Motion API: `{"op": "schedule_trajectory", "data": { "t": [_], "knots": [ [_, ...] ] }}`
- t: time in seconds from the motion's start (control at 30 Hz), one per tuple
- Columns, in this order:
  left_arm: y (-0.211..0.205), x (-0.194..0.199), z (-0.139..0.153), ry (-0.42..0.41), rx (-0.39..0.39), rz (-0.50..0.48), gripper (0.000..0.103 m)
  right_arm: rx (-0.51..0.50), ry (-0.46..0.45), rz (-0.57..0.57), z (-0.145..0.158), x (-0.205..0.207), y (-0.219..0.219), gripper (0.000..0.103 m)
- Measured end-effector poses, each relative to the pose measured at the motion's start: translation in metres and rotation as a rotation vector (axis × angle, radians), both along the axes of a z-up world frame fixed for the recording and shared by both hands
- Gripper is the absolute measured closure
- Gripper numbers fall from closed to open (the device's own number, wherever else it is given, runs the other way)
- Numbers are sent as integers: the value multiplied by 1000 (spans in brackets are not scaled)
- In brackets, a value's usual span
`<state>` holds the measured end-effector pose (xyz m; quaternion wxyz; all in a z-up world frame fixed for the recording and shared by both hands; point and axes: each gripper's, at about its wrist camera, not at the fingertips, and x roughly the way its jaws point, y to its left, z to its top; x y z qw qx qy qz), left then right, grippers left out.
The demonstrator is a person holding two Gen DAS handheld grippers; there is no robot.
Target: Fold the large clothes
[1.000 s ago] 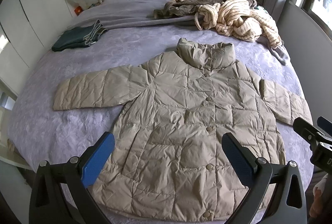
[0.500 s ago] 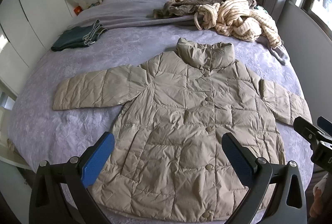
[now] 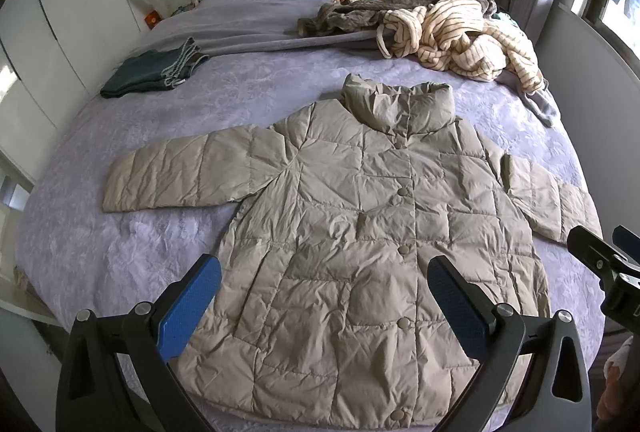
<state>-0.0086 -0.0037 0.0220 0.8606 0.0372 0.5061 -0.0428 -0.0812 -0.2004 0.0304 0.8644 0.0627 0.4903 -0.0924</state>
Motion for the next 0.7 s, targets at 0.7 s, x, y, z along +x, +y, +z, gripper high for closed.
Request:
{"op": "schedule_trajectory", "data": {
  "t": [0.7],
  "knots": [
    [3,0,1,2,-1,4,0,1,-2,-2,-1,0,0,0]
  ]
}}
